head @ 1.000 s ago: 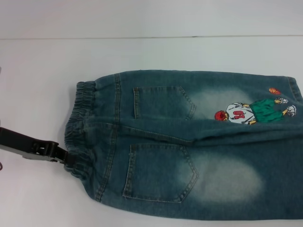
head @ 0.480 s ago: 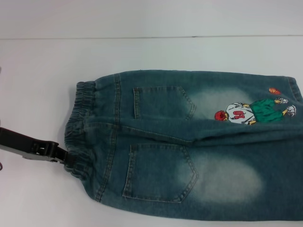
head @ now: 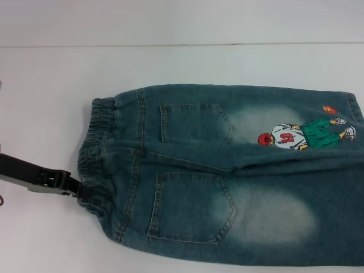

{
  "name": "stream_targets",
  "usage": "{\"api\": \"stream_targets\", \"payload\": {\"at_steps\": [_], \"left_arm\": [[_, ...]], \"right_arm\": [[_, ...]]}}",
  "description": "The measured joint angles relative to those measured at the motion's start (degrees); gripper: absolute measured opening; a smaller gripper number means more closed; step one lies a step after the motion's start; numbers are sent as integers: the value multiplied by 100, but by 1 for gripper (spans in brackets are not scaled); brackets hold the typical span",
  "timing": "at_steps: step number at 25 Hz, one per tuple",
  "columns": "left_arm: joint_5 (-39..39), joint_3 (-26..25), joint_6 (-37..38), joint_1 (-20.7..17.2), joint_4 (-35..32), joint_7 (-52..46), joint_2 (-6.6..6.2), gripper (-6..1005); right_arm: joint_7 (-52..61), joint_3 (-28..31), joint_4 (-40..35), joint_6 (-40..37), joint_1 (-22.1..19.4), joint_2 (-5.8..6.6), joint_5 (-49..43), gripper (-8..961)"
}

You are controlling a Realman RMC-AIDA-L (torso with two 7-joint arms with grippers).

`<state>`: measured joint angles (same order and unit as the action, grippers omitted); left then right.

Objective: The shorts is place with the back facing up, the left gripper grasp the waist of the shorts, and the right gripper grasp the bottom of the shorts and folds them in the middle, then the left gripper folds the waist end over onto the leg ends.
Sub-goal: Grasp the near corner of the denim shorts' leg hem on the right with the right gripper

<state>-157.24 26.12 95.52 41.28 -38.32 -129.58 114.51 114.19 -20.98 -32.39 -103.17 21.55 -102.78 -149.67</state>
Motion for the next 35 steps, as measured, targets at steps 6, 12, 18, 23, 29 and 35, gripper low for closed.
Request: {"api": "stream_targets", "payload": {"at_steps": [6,12,18,23,29,35], "left_arm": [[7,-19,57,23,0,-8,-6,54],[10,-15,112,72,0,-51,-16,53],[10,-13,170,90,-2,-66,-44,53],[9,-38,262,91,-26,-66,-75,53],[9,-62,303,102,-41,-67,-99,53],[-3,-168,294,104,-44,-67,-138,53]], "right_arm": [[0,7,-10,-19,-11,4,5,34],[0,14,-14,-41,-22,4,28,35],[-86,222,-6,-276,-32,43,49,35],[-156,429,-15,-476,-42,109,52,35],[-183,607,-15,-565,-49,210,53,33],[-148,730,-16,-539,-46,281,50,31]]}}
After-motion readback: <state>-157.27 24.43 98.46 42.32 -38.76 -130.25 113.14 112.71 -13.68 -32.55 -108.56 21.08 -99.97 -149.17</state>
